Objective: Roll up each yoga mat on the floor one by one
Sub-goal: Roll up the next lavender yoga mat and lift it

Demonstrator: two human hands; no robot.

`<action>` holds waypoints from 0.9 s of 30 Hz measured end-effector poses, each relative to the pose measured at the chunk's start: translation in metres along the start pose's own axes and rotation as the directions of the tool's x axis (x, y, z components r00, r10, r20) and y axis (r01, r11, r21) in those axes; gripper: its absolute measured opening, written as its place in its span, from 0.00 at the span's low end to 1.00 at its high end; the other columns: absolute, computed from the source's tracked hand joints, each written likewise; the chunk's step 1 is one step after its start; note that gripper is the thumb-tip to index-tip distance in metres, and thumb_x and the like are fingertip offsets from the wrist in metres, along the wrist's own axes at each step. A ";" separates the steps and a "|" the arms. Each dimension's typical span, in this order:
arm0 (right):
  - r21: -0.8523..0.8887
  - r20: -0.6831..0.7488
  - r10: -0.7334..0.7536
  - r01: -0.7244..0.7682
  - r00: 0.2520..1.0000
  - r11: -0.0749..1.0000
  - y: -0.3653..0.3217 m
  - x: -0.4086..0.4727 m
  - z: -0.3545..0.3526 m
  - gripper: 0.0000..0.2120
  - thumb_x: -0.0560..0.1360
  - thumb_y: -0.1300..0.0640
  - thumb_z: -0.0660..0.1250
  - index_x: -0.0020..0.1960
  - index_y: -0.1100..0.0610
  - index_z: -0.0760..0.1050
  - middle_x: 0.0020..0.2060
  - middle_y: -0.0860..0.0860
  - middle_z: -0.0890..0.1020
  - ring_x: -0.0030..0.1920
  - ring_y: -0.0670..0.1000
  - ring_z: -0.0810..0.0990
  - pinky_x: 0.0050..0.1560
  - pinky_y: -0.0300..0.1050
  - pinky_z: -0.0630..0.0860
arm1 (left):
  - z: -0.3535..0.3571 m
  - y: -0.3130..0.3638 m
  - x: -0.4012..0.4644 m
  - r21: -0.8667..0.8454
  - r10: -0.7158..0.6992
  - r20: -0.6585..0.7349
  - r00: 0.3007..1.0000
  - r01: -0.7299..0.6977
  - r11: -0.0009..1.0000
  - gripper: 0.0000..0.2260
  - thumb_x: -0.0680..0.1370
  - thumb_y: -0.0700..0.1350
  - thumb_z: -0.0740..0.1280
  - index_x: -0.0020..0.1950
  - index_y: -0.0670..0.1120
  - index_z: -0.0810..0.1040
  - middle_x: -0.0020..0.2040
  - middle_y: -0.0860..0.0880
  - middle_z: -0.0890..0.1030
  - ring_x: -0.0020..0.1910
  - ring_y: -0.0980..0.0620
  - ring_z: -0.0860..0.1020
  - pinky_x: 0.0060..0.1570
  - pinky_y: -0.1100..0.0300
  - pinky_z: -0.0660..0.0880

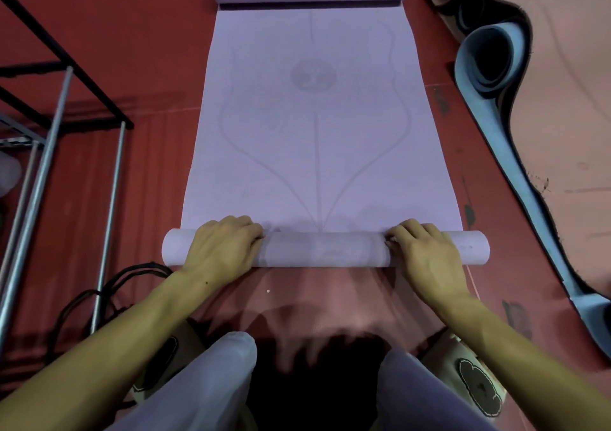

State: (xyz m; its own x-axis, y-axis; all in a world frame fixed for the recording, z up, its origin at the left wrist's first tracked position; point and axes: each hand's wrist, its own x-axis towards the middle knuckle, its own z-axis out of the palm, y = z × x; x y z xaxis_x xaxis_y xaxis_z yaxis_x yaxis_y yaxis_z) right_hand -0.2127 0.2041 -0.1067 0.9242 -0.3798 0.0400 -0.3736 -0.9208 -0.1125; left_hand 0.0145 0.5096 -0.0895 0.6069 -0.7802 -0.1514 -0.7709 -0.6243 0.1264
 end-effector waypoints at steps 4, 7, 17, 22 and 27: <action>0.078 -0.020 -0.017 0.018 1.000 0.997 0.000 -0.008 -0.001 0.17 0.81 0.46 0.63 0.62 0.54 0.81 0.57 0.50 0.82 0.56 0.58 0.79 0.54 0.57 0.77 | 0.002 0.002 -0.006 0.034 0.021 0.005 1.000 -0.021 0.999 0.21 0.76 0.68 0.64 0.55 0.53 0.82 0.48 0.54 0.81 0.45 0.46 0.81 0.41 0.52 0.74; 0.065 0.049 -0.041 0.038 0.998 0.997 0.000 -0.012 0.000 0.27 0.78 0.40 0.69 0.70 0.55 0.78 0.64 0.50 0.81 0.65 0.62 0.76 0.65 0.61 0.74 | 0.008 0.003 -0.010 0.057 0.027 0.017 0.999 -0.028 0.998 0.31 0.69 0.67 0.76 0.65 0.49 0.81 0.58 0.52 0.83 0.55 0.45 0.81 0.54 0.48 0.76; 0.066 0.119 -0.035 0.027 0.992 0.997 0.007 0.014 -0.005 0.21 0.74 0.46 0.76 0.62 0.54 0.77 0.53 0.49 0.84 0.55 0.58 0.78 0.59 0.56 0.74 | 0.008 -0.004 0.006 0.170 0.074 -0.019 0.997 -0.070 0.983 0.24 0.74 0.64 0.72 0.64 0.50 0.80 0.51 0.48 0.77 0.47 0.43 0.75 0.44 0.49 0.71; 0.040 0.150 -0.005 -0.001 0.989 0.999 0.010 0.021 -0.004 0.23 0.73 0.44 0.76 0.63 0.54 0.79 0.64 0.58 0.77 0.62 0.65 0.74 0.63 0.61 0.75 | 0.003 -0.004 0.009 0.040 0.015 -0.042 0.999 -0.013 0.999 0.22 0.75 0.63 0.72 0.63 0.52 0.77 0.50 0.51 0.78 0.50 0.45 0.76 0.49 0.47 0.74; 0.029 0.077 0.020 -0.022 0.997 0.999 0.007 0.017 -0.003 0.23 0.75 0.44 0.73 0.66 0.53 0.80 0.58 0.55 0.77 0.54 0.61 0.73 0.54 0.60 0.77 | 0.010 -0.006 0.004 -0.012 -0.008 -0.106 0.994 0.007 1.000 0.22 0.76 0.62 0.71 0.66 0.52 0.78 0.55 0.51 0.79 0.53 0.44 0.76 0.54 0.47 0.73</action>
State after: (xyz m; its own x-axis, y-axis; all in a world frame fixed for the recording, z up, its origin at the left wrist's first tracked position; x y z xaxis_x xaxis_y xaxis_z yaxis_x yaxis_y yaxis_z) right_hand -0.2000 0.1907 -0.1044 0.9199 -0.3903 -0.0392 -0.3917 -0.9090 -0.1423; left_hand 0.0191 0.5107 -0.1008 0.6303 -0.7749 -0.0477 -0.7644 -0.6301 0.1367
